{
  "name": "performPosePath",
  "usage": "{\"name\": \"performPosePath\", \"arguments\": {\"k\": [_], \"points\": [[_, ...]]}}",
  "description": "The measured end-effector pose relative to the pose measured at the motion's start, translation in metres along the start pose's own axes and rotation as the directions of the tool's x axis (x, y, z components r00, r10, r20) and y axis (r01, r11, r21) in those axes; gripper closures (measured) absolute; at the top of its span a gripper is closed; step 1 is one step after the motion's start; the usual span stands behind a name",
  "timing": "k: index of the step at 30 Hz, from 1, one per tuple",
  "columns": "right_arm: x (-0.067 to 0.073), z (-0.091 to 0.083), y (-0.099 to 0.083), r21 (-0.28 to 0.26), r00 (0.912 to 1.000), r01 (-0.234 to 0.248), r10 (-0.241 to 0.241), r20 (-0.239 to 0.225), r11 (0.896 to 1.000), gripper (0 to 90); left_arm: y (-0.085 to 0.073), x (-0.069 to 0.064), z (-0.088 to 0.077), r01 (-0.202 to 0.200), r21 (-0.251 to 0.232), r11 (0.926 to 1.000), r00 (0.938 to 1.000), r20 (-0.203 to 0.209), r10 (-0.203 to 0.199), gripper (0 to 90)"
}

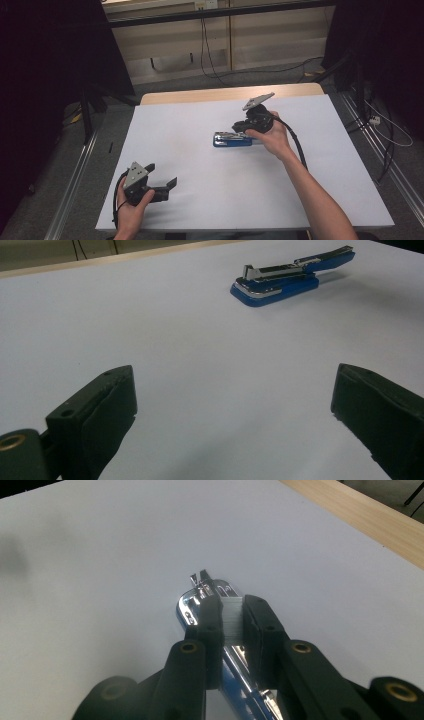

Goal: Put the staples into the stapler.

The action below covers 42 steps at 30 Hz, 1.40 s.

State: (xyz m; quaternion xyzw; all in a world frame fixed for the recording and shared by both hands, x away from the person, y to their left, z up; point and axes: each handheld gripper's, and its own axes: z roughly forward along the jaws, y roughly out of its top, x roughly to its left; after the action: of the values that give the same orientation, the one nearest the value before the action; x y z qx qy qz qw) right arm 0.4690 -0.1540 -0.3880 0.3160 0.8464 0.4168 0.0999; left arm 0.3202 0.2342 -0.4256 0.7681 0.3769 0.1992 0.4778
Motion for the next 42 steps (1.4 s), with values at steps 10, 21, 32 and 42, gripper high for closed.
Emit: {"name": "performPosePath", "arguments": {"k": [10, 21, 32, 42], "points": [[0.002, 0.014, 0.009, 0.003, 0.9991, 0.038, -0.038, -0.017, 0.999, 79.2, 0.000, 0.001, 0.000, -0.004, 0.004, 1.0000, 1.0000, -0.002, 0.004, 4.6], [0.001, 0.028, 0.013, 0.001, 0.9993, 0.020, -0.019, -0.032, 1.000, 79.2, 0.000, 0.000, 0.001, -0.008, 0.007, 0.9999, 0.9999, 0.006, 0.008, 4.6], [-0.001, 0.040, 0.015, 0.000, 0.9990, 0.024, -0.024, -0.039, 1.000, 79.2, 0.000, 0.000, 0.000, -0.007, 0.007, 1.0000, 0.9999, 0.011, 0.007, 4.6], [-0.002, 0.048, 0.019, 0.017, 0.9990, 0.036, -0.035, -0.026, 0.999, 79.2, 0.000, 0.001, 0.000, -0.004, 0.005, 1.0000, 0.9999, 0.011, 0.004, 4.6]]}}
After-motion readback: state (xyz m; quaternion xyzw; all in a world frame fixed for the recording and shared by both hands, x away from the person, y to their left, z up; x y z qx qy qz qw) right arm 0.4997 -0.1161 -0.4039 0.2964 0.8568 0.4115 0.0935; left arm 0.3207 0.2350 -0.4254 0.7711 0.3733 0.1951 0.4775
